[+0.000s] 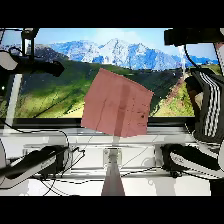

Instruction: Fold the clothes and pants, and hang the long-sleeved shirts on hangers.

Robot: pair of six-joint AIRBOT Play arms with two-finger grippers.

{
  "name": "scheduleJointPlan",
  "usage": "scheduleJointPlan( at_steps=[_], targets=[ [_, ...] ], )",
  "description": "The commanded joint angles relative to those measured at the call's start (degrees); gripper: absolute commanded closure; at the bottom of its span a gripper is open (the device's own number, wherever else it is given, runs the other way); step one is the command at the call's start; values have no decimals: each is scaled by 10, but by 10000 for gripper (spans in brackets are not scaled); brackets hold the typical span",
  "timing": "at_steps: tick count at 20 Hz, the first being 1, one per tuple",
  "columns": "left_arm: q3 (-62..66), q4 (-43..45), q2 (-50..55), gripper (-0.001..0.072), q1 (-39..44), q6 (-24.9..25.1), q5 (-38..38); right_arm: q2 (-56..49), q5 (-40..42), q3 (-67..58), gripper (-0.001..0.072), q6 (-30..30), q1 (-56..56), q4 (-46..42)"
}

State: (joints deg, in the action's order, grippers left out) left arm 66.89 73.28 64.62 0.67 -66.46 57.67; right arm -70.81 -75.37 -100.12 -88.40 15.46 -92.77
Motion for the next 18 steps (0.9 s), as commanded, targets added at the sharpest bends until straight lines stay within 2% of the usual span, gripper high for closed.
scheduleJointPlan(
  at_steps=[1, 17, 18],
  targets=[
    [1, 0, 0, 9, 0, 0, 0, 0, 0, 0, 693, 0, 1, 0],
    [0, 0, 1, 9, 0, 0, -1, 0, 0, 0, 692, 0, 1, 0],
    [1, 0, 2, 9, 0, 0, -3, -1, 10, 0, 692, 18, 0, -16]
  ],
)
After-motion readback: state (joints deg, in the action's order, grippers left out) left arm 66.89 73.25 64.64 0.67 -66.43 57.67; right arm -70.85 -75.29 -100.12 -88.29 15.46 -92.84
